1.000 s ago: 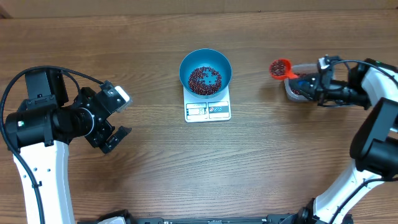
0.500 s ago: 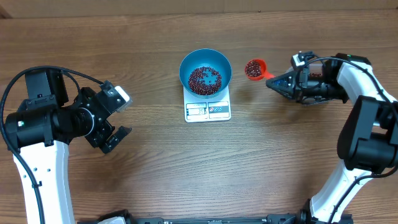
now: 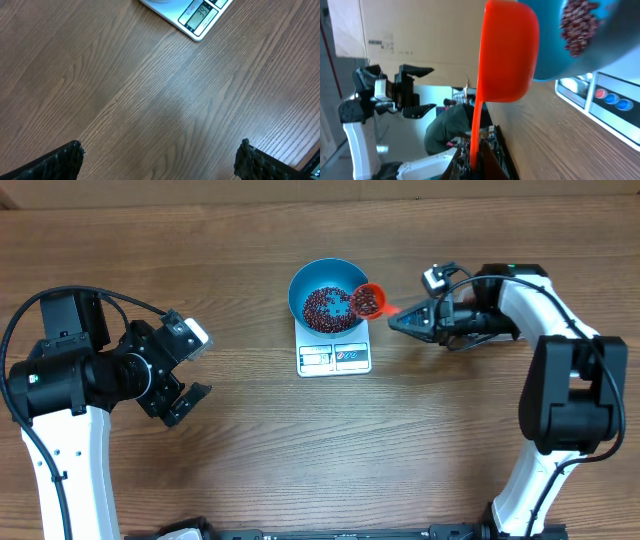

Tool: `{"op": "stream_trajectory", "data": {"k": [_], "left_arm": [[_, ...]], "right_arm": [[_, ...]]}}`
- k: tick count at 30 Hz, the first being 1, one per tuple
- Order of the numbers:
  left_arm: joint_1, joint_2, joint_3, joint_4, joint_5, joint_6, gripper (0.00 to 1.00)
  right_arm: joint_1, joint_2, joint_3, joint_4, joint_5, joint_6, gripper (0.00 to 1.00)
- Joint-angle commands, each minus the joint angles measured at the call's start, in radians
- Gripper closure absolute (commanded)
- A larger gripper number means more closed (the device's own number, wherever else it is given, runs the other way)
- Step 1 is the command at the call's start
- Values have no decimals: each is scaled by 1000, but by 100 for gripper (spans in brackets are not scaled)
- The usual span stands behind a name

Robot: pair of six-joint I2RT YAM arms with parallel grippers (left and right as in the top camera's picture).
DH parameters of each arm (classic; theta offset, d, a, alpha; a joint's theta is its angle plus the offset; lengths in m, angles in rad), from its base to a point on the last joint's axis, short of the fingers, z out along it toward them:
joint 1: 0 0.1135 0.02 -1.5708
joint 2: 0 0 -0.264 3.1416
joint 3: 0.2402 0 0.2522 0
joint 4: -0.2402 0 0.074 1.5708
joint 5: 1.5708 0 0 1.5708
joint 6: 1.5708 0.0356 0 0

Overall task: Scoop item into bowl and weigh 150g on scale
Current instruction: 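Lift the filled red cup and carry it left over the teal bowl, then tilt the red cup with the right gripper to pour beans into the bowl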

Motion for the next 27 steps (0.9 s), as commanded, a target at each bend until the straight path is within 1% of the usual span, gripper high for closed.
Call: {"op": "stream_trajectory", "data": {"k": [1, 6, 9, 10, 14, 16, 21, 27], "left_arm": [[0, 2, 2, -2, -6, 34, 0], [0, 2, 2, -2, -6, 34, 0], [0, 2, 2, -2, -6, 34, 0], [0, 2, 2, -2, -6, 34, 0], [0, 2, 2, -2, -6, 34, 0], [0, 2, 2, -2, -6, 34, 0], [0, 2, 2, -2, -6, 34, 0], [0, 2, 2, -2, -6, 34, 1]], "right_arm": [[33, 7, -4, 30, -51, -8, 96], [80, 7, -4, 159, -47, -8, 96], [101, 7, -4, 259, -10, -2, 96], [103, 7, -4, 285, 5, 18, 96], [104, 7, -4, 432, 103, 177, 96], [104, 7, -4, 484, 155, 203, 96], [106, 7, -4, 566, 345, 195, 96], [106, 4, -4, 627, 360, 195, 97]]}}
